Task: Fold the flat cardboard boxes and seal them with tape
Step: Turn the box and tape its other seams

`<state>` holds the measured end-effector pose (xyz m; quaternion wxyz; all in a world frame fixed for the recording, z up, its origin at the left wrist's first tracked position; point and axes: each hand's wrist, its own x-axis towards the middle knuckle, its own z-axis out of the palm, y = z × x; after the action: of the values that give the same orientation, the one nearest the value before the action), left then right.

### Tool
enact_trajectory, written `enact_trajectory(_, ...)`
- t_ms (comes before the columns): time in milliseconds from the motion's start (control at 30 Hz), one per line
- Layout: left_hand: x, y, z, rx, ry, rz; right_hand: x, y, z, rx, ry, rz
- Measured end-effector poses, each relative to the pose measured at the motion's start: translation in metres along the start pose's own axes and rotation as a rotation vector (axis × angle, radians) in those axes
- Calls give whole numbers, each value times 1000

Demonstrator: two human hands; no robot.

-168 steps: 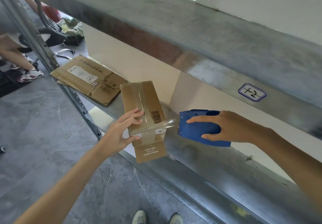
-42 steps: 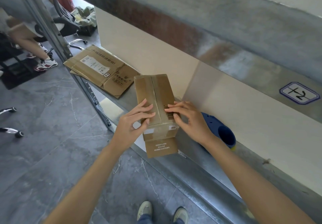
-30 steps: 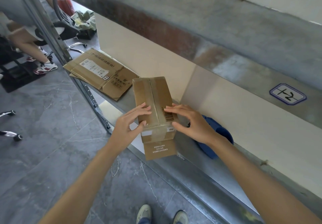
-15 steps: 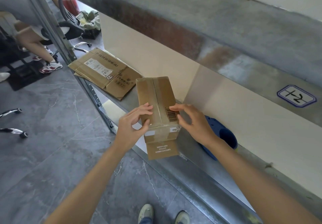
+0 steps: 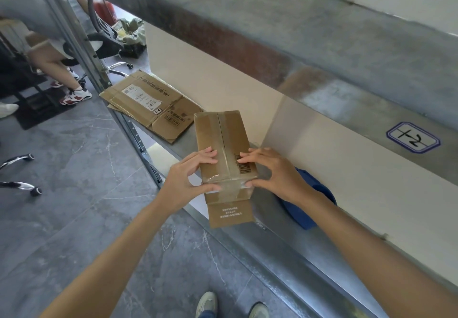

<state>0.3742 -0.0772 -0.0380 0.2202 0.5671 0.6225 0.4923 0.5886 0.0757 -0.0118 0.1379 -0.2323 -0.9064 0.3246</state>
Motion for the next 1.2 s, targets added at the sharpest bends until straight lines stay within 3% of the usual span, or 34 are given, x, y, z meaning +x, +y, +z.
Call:
enact_trajectory(133,-2,2,1,70,1,49,0,-2,0,16,6,-14)
enact_trajectory(267,1,2,-14,160,-171,46,2,1,-15,-30,-134,-32)
enact_trajectory(333,6,1,-20,198,-224,56,3,1,-17,-40,-117,-51)
enact_trajectory(600,1,-2,-12,202,-147,81,3,1,-8,-73,-44,-68)
enact_trajectory(767,-6,-6,-1,197,-86,121,-2,-4,6,-72,89,-62)
enact_trajectory(1000,1,-10,-18,217,-215,103,-3,-1,-6,40,-65,2)
enact_trajectory(1200,-3,-8,-9,222,-114,132,-4,-3,3,7,52,-3)
